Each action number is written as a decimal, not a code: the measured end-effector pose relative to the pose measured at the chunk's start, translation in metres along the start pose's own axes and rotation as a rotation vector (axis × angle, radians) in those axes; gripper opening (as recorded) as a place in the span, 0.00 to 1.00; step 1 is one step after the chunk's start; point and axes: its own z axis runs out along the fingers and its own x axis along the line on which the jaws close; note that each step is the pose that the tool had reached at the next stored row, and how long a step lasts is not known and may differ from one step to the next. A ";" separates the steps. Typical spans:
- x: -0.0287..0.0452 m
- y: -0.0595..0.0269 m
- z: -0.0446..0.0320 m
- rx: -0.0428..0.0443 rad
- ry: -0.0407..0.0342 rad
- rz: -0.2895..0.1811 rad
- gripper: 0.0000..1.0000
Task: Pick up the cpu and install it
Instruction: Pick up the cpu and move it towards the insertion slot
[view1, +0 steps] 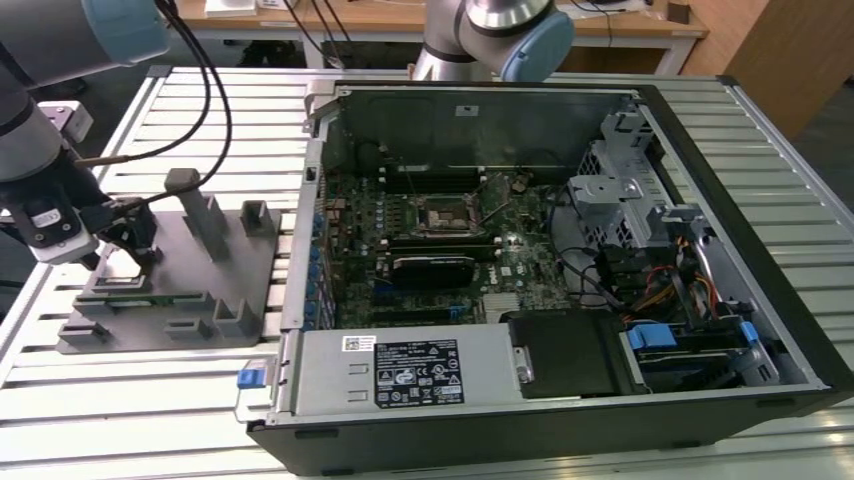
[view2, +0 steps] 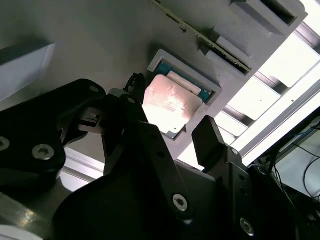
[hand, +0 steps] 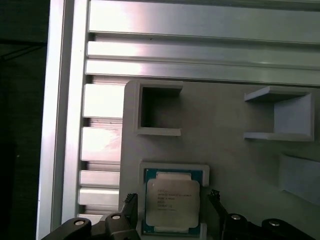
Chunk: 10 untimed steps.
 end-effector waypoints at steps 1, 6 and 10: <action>0.0000 0.0000 0.0013 -0.0001 0.0000 0.000 0.64; -0.0006 0.0010 0.0044 0.0001 0.0002 0.000 0.64; -0.0010 0.0015 0.0048 0.0000 0.0001 0.000 0.64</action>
